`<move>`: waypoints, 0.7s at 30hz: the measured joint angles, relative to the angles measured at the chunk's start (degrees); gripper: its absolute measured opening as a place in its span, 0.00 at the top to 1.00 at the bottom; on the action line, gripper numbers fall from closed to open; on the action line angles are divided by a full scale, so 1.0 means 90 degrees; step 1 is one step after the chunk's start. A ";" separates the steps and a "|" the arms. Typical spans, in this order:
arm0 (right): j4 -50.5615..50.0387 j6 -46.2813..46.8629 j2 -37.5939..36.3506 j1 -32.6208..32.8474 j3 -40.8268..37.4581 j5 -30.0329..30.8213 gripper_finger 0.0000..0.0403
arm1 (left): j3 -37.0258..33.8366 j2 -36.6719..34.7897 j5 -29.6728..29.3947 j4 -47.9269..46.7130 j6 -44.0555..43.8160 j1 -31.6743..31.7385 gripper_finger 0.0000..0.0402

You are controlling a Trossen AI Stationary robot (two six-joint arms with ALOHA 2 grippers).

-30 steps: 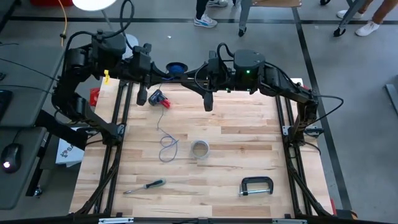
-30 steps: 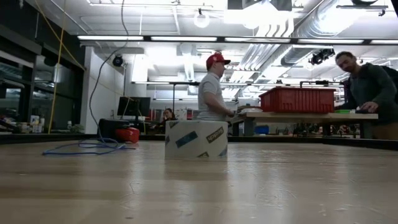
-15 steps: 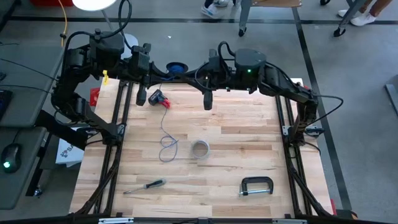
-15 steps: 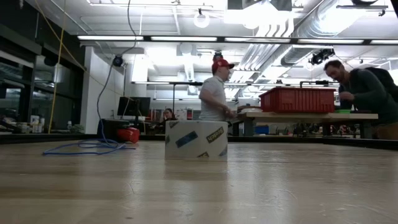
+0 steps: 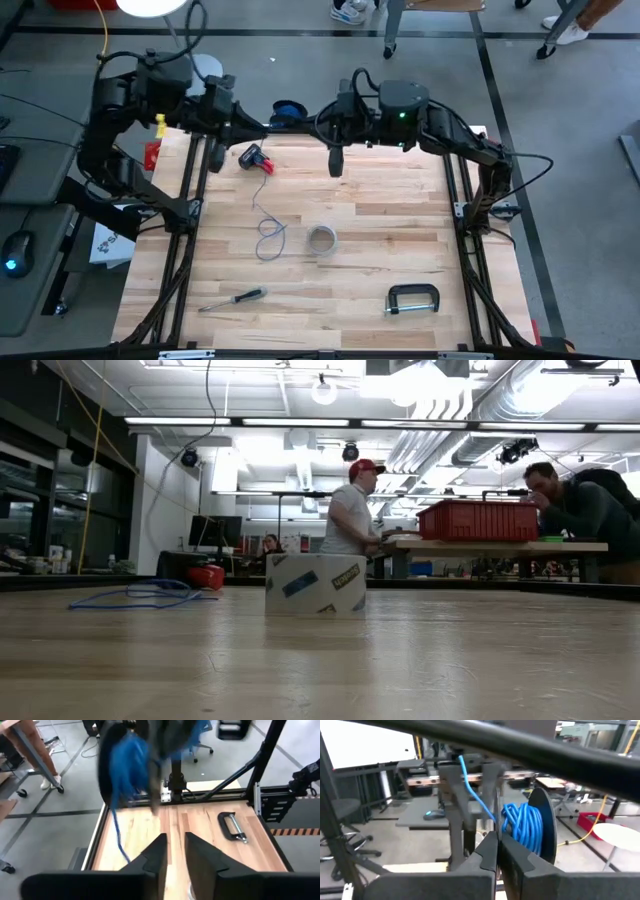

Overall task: Coil cords
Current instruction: Coil the blue wire on the spool

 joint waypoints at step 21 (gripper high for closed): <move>0.1025 -0.0116 0.0020 0.0030 0.0007 -0.0126 1.00 | 0.0001 -0.0140 0.0500 0.1944 -0.0616 0.0007 0.59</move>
